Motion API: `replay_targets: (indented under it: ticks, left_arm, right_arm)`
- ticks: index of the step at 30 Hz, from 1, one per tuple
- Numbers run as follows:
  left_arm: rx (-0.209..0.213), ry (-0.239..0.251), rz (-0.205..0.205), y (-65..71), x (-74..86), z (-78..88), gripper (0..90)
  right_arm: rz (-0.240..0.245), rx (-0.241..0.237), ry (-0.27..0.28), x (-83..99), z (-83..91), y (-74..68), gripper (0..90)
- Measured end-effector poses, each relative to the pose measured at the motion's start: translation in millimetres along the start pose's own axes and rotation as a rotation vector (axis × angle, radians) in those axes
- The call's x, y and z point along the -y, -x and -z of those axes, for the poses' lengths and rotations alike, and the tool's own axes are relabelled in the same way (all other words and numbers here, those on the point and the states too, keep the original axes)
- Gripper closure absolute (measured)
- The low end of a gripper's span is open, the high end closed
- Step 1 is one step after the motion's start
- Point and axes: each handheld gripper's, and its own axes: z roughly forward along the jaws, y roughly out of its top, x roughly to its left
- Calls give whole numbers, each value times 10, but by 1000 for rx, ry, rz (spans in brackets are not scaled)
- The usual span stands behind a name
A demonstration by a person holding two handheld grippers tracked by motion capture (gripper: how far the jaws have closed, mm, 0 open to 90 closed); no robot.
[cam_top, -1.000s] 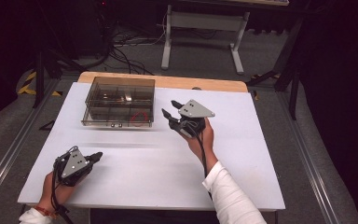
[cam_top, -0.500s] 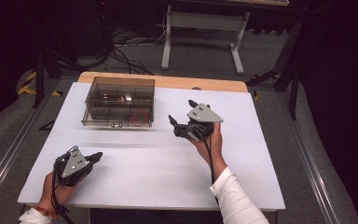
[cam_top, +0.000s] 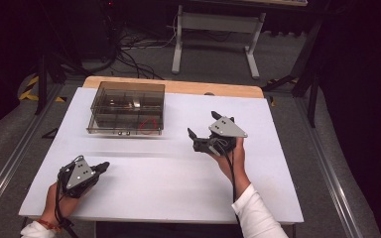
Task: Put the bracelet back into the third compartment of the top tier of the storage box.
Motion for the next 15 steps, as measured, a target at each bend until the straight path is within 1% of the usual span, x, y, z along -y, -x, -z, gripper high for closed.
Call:
replay_targets:
  ticks: [3, 6, 9, 14, 15]
  left_arm:
    - [3, -3, 1, 0, 1, -10, 898]
    - [-2, 1, 7, 1, -1, -8, 898]
    - [0, 1, 9, -8, 3, -5, 898]
    - [-4, 1, 9, -2, 1, 1, 898]
    - [-3, 1, 9, -2, 0, 0, 898]
  right_arm:
    - [-10, -16, -4, 33, 32, 11, 76]
    - [-6, -16, -12, 69, 74, 13, 74]
    - [-14, -18, -31, 119, 116, 18, 72]
    - [9, -7, -49, 212, 226, 25, 72]
    - [10, -2, -49, 243, 275, 37, 73]
